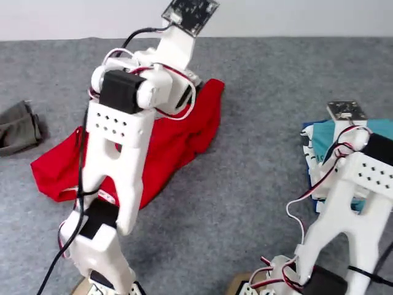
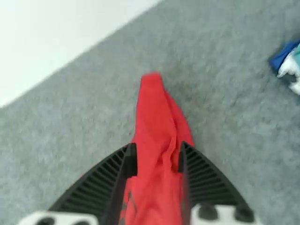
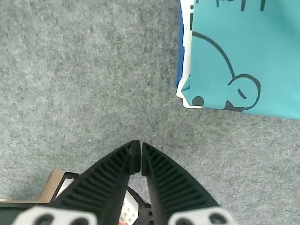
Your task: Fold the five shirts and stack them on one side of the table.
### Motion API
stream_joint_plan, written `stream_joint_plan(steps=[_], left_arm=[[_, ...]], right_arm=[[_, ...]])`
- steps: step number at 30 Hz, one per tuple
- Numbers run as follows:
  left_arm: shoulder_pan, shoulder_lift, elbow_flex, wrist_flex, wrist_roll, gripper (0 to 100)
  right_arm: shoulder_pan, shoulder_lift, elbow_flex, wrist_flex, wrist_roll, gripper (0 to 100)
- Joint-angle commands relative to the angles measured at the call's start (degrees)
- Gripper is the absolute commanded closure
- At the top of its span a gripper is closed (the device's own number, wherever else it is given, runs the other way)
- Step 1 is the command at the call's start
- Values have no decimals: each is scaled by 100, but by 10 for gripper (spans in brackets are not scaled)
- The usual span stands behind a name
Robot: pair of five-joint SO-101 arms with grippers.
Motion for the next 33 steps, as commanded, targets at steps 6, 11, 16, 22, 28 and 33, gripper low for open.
stream_joint_plan(steps=[6,11,16,22,28,33], left_arm=[[105,-1389,3785,141,-862,848],[281,-1442,5798,-70,-1327,848],[-281,-1451,7512,-1407,-1758,848],[-1741,-1442,8251,-2822,-2426,845],[-2813,-1442,7925,-3833,-2769,845],[-3191,-958,7213,-4255,-2734,848]], right_arm=[[-48,-233,-44,215,-26,989],[-48,-233,-44,215,-26,989],[-48,-233,-44,215,-26,989],[-48,-233,-44,215,-26,989],[-48,-233,-44,215,-35,989],[-48,-233,-44,215,-44,989]])
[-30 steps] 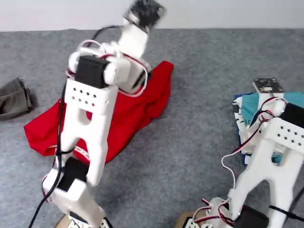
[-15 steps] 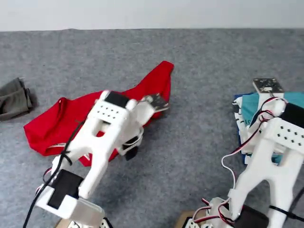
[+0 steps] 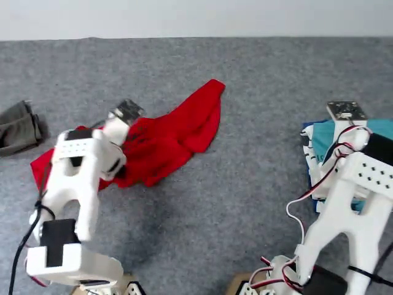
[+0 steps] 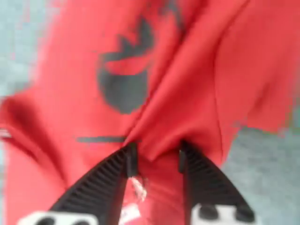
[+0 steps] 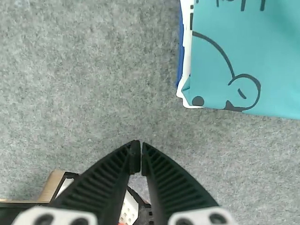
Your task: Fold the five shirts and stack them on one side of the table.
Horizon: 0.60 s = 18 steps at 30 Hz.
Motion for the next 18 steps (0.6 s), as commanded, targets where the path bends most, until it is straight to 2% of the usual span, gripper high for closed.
stream_joint_plan(steps=[1,4,8,15,18], left_arm=[[-308,334,-822,-237,-9,848],[-607,835,-1754,-97,510,848],[-659,1134,-2888,1002,615,848],[-132,1160,-3952,2558,624,848],[316,1160,-4110,3200,624,848]], right_arm=[[-48,-233,-44,215,-44,989],[-48,-233,-44,224,-44,989],[-48,-242,-44,224,-44,989],[-48,-242,-44,224,-53,989],[-48,-242,-44,224,-53,989]])
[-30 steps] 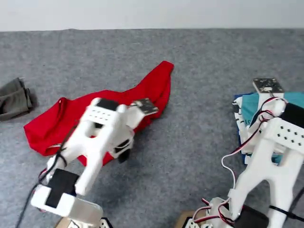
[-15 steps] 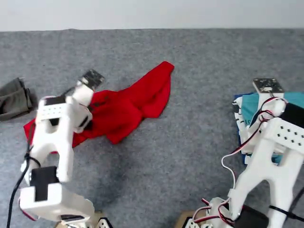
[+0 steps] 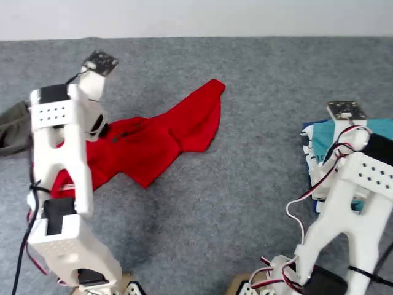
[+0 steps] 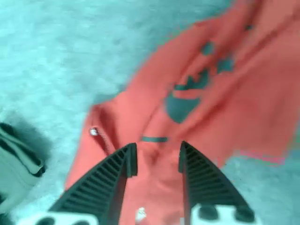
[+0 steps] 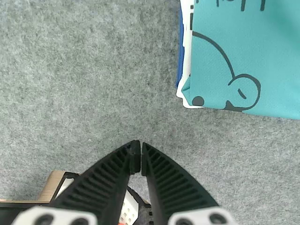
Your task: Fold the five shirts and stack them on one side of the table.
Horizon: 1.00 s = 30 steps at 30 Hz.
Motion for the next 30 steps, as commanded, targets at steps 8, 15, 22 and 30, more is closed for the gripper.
stream_joint_plan(steps=[8,15,22,30], left_arm=[[1415,316,154,1160,70,848],[1327,1284,330,510,185,820],[1336,1908,119,352,185,816],[1380,2163,-215,642,185,818]], right_arm=[[-48,-242,-44,224,-53,989],[-48,-242,-44,224,-53,989],[-40,-233,-44,224,-44,989],[-40,-233,-44,215,-35,989]])
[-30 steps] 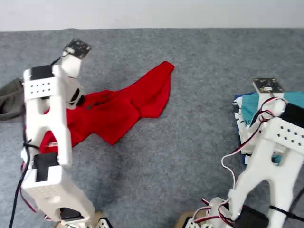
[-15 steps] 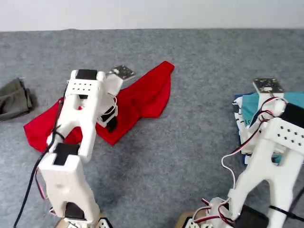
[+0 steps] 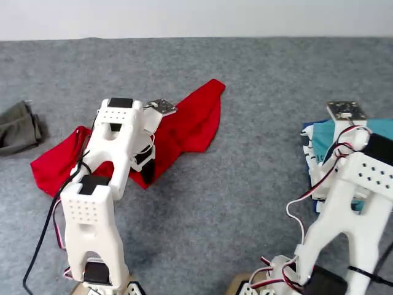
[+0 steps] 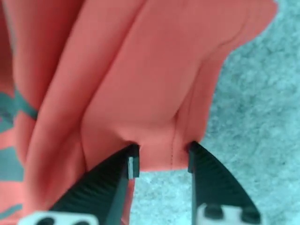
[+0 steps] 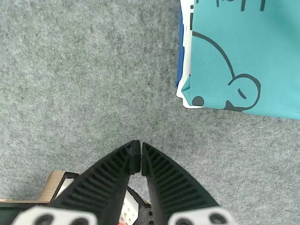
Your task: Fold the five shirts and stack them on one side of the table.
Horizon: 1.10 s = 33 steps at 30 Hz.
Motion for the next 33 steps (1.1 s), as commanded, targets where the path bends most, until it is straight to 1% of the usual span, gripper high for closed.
stream_joint_plan(steps=[1,5,9,12,16,20,25,33], left_arm=[[44,-18,-259,237,-18,819],[149,-369,-453,659,-18,820],[352,-879,-418,853,-18,820],[492,-949,-409,949,-9,820],[457,-774,-382,826,-18,820],[457,-290,-418,747,-26,820],[114,149,-453,343,-26,820],[35,466,-593,290,26,825]], right_arm=[[-40,-233,-44,215,-35,989],[-40,-233,-44,215,-26,989],[-40,-233,-44,215,-26,989],[-40,-233,-44,215,-26,989],[-40,-233,-44,215,-26,989],[-40,-233,-44,215,-26,989],[-40,-233,-44,215,-18,989],[-40,-189,-44,207,-18,989]])
